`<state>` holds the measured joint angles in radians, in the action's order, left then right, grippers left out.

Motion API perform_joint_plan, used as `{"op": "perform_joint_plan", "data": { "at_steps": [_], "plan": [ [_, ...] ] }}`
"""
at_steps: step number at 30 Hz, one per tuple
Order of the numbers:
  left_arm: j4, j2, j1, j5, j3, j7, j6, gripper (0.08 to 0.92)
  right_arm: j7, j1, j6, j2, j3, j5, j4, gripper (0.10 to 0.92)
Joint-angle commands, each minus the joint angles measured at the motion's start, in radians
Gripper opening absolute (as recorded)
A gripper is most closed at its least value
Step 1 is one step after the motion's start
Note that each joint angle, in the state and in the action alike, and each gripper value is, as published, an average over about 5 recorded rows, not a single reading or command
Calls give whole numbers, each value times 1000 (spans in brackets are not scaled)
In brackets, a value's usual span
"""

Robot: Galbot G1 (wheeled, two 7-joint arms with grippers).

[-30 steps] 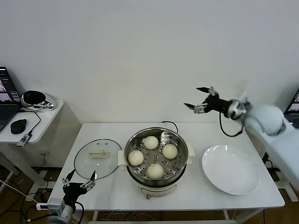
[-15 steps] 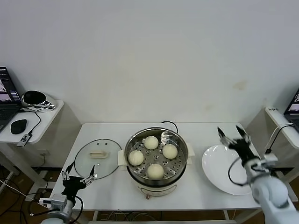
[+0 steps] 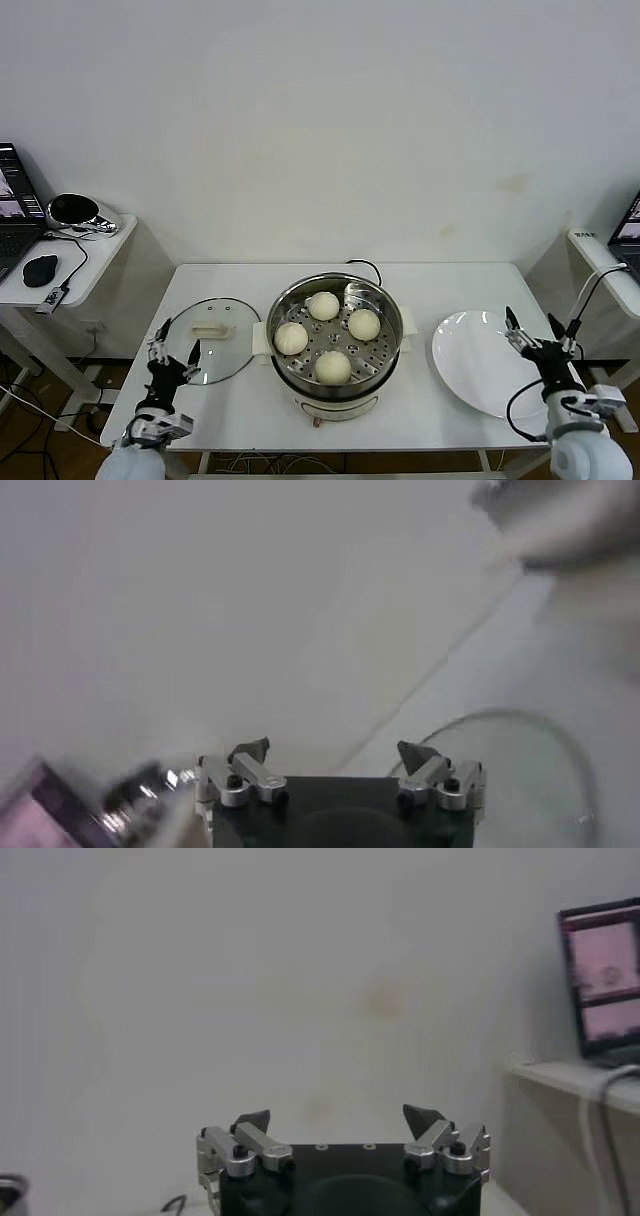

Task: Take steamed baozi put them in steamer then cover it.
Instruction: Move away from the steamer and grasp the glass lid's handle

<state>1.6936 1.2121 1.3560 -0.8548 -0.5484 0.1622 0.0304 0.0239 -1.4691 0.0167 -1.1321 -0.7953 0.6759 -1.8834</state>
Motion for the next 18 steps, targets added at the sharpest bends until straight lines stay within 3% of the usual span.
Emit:
{"op": "perform_joint_plan", "data": {
  "at_steps": [1, 7, 18],
  "plan": [
    [-219, -67, -149, -396, 125, 202, -46, 823, 22, -55, 8, -74, -46, -46, -41, 823],
    [-247, -67, -169, -416, 129, 100, -129, 823, 24, -58, 0, -92, -45, -65, -44, 823],
    [-335, -70, -228, -403, 151, 65, -164, 823, 25, -58, -12, -126, -43, -78, -70, 823]
  ]
}}
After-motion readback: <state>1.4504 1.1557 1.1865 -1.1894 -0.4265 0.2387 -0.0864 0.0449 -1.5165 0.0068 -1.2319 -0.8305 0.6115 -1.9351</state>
